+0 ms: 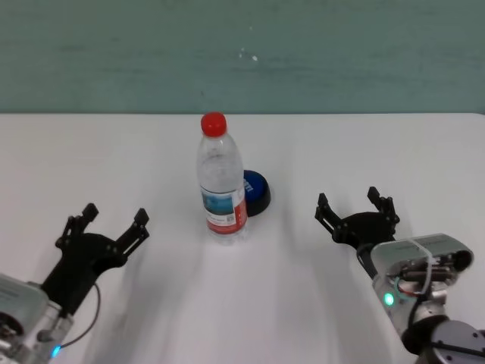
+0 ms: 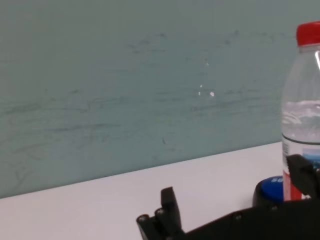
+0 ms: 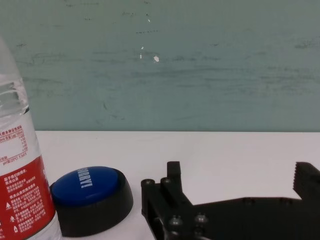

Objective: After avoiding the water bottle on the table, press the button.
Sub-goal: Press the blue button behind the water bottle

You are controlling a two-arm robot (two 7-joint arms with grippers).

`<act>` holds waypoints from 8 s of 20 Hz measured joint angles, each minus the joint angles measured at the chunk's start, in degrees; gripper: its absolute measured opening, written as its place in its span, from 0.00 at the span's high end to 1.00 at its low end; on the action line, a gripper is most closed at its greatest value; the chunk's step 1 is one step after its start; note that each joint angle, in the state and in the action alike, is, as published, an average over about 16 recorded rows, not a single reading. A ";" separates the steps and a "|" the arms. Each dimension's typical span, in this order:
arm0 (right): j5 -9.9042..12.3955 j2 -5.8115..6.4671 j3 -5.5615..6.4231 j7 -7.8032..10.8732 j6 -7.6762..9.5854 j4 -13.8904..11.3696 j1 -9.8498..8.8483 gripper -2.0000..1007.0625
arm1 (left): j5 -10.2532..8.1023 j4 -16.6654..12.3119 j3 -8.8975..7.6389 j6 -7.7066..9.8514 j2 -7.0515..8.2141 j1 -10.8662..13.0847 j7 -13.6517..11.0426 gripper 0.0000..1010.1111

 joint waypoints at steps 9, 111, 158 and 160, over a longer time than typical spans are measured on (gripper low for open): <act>0.00 0.00 0.00 0.00 0.00 0.00 0.00 0.00 | 0.06 -1.09 0.76 -1.03 0.71 1.31 -0.36 0.00; 0.00 0.01 0.00 0.00 0.00 0.00 0.00 0.00 | 5.13 -0.07 5.00 -1.28 -2.55 -0.59 2.01 0.00; 0.00 0.00 0.00 0.00 0.00 0.00 0.00 0.00 | 4.54 10.54 4.71 -0.15 -2.53 -13.84 1.03 0.00; 0.00 0.00 0.00 0.00 0.00 0.00 0.00 0.00 | 4.56 11.08 4.87 -0.20 -2.57 -14.45 1.01 0.00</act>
